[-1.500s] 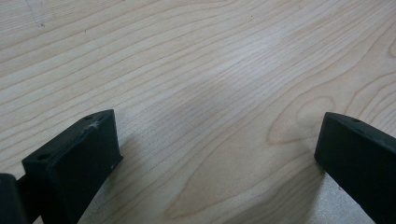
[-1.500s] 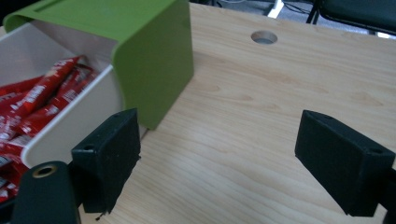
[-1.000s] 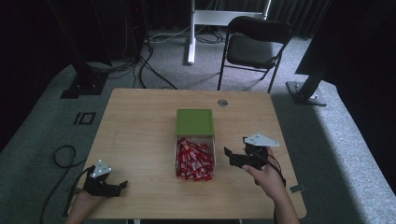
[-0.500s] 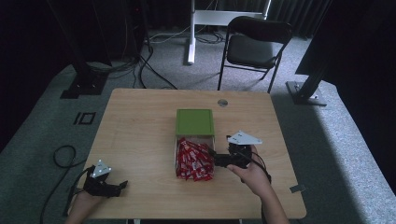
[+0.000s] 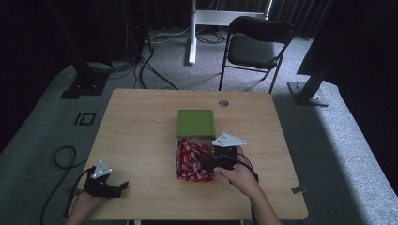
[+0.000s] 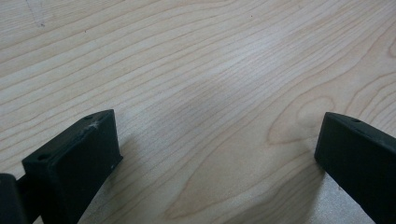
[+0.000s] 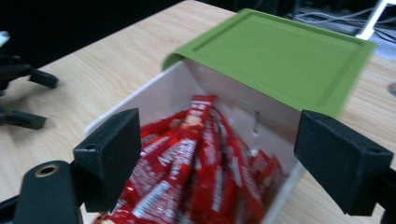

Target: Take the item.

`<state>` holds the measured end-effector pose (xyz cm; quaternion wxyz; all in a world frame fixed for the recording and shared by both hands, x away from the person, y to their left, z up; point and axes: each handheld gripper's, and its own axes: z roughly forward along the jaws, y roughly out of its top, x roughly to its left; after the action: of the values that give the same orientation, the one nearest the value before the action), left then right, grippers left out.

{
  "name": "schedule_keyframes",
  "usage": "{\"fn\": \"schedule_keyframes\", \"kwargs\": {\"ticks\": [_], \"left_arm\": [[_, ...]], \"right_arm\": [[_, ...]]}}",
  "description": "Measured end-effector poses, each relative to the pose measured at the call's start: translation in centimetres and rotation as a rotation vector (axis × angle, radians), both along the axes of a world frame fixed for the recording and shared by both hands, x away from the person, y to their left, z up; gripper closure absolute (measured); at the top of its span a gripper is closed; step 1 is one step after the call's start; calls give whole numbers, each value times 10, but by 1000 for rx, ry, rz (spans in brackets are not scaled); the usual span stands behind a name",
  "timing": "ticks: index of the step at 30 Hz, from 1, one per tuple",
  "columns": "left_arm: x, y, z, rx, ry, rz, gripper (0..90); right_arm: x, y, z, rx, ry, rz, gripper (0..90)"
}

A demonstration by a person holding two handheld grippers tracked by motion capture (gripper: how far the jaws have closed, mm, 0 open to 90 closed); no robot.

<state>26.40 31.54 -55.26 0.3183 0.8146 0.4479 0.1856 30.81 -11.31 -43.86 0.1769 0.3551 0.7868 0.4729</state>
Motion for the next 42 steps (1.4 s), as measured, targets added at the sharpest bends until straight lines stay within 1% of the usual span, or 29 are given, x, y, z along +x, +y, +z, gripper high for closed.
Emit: {"fn": "schedule_keyframes", "kwargs": {"ticks": [3, 5, 7, 8, 9, 10, 12, 14, 15, 16, 17, 18, 19, 20, 21, 22, 23, 25, 26, 27, 29, 32, 34, 36, 37, 38, 39, 41, 42], "left_arm": [[0, 0, 0, 0, 0, 0, 7], [0, 0, 0, 0, 0, 0, 7], [0, 0, 0, -1, 1, 0, 8], [0, 0, 0, 0, 0, 0, 7], [0, 0, 0, -1, 0, 1, 8], [0, 0, 0, -1, 0, 1, 7], [0, 0, 0, -1, -1, 1, 7], [0, 0, 0, -1, -1, 1, 8], [0, 0, 0, -1, -1, 1, 8], [0, 0, 0, -2, 0, 1, 7], [0, 0, 0, -2, 0, 1, 7], [0, 0, 0, -2, 0, 1, 8], [0, 0, 0, -3, 0, 2, 7], [0, 0, 0, -2, 0, 1, 8], [0, 0, 0, -2, 0, 1, 8], [0, 0, 0, -2, 0, 1, 8], [0, 0, 0, -2, 0, 1, 7], [0, 0, 0, -2, 0, 1, 7], [0, 0, 0, 0, 1, 0, 7], [0, 0, 0, 0, 1, 0, 8], [0, 0, 0, 0, 1, 0, 7], [0, 0, 0, 0, 1, 0, 7], [0, 0, 0, -2, 0, 1, 8], [0, 0, 0, -1, 0, 1, 7], [0, 0, 0, -1, 0, 1, 8], [0, 0, 0, -2, 0, 1, 7], [0, 0, 0, -2, 0, 1, 8], [0, 0, 0, -2, 0, 1, 7], [0, 0, 0, -2, 0, 1, 7]], "right_arm": [[0, 7, -2, -2, 2, 13, 149], [0, 12, -4, -9, 0, 17, 182], [0, 14, -5, -9, 3, 19, 185], [0, 18, -8, -20, 8, 24, 215], [0, 20, -9, -22, 11, 27, 221], [-1, 22, -11, -19, 9, 34, 247], [-1, 26, -14, -37, 10, 43, 265], [-1, 29, -17, -43, 14, 55, 320], [-1, 30, -18, -57, 18, 58, 359], [0, 31, -19, -72, 26, 53, 400], [0, 32, -21, -75, 32, 49, 436], [0, 32, -22, -80, 51, 42, 458], [0, 33, -23, -96, 52, 24, 505], [1, 33, -24, -111, 58, 17, 542], [2, 34, -25, -106, 69, 24, 544], [2, 34, -25, -106, 69, 24, 544], [2, 35, -26, -121, 61, 18, 577], [3, 37, -26, -131, 57, 25, 584], [4, 40, -29, -146, 65, 26, 628], [5, 41, -30, -156, 73, 22, 639], [5, 43, -30, -159, 82, 9, 669], [5, 47, -31, -193, 89, -19, 703], [4, 48, -33, -206, 108, -24, 717], [4, 49, -35, -203, 128, -27, 718], [4, 49, -35, -203, 128, -27, 718], [5, 49, -38, -208, 140, -40, 720], [5, 49, -40, -205, 140, -47, 725], [5, 51, -42, -221, 125, -57, 747], [5, 51, -42, -221, 125, -57, 747]]}}
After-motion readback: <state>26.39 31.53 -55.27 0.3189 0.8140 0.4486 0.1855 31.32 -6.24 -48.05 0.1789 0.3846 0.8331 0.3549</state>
